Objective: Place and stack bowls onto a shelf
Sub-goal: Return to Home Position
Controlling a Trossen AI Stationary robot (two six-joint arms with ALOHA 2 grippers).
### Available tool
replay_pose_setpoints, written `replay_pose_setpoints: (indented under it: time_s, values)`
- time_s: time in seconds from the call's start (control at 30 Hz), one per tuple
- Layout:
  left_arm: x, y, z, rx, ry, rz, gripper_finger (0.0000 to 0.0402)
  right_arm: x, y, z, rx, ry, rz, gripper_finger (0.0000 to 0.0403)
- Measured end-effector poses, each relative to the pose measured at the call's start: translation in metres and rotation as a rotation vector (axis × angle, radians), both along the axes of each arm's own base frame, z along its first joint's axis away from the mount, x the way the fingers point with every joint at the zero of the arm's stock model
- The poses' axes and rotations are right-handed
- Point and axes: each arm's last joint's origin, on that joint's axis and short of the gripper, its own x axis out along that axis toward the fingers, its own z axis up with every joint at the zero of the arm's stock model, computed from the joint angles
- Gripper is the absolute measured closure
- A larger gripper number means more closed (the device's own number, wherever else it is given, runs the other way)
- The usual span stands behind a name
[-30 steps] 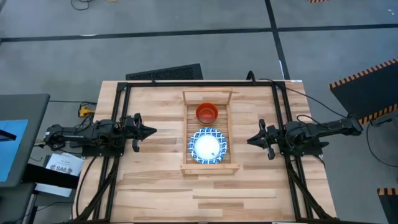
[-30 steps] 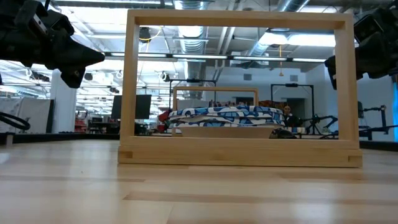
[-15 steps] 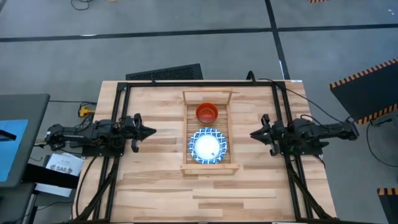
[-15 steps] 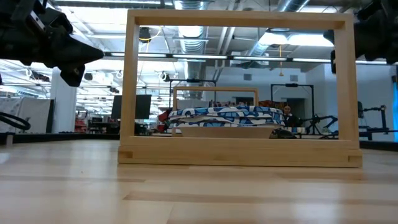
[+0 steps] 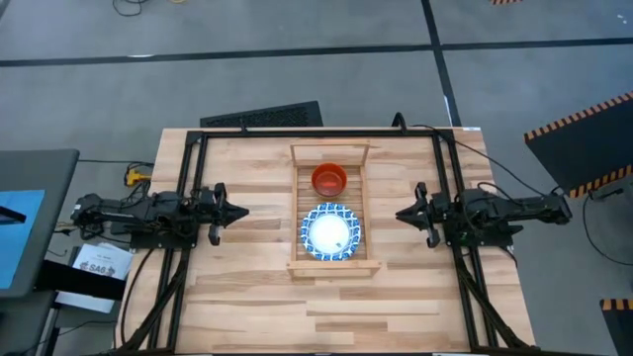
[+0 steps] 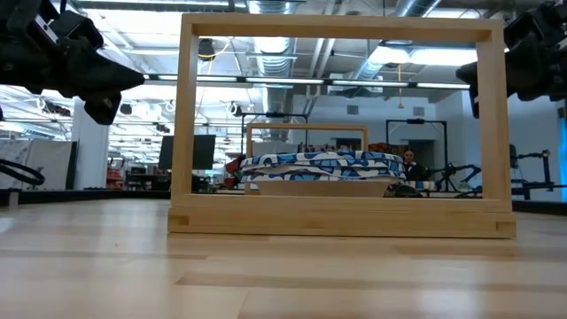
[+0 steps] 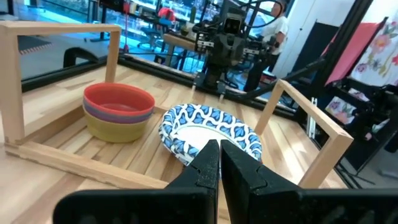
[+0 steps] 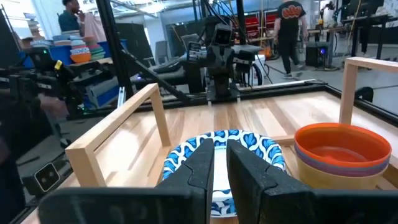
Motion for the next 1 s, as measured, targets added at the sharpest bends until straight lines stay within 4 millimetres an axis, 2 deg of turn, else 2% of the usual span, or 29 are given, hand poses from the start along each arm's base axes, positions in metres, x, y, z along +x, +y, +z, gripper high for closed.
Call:
replay_pose_setpoints:
  time_s: [1.0]
  values:
    - [-0.0001,0.0001,0.0004,0.000,-0.004,0.002,0.0401,0.0000,0.0001,-0.0019,-0.001,0.021,0.002,0.0331]
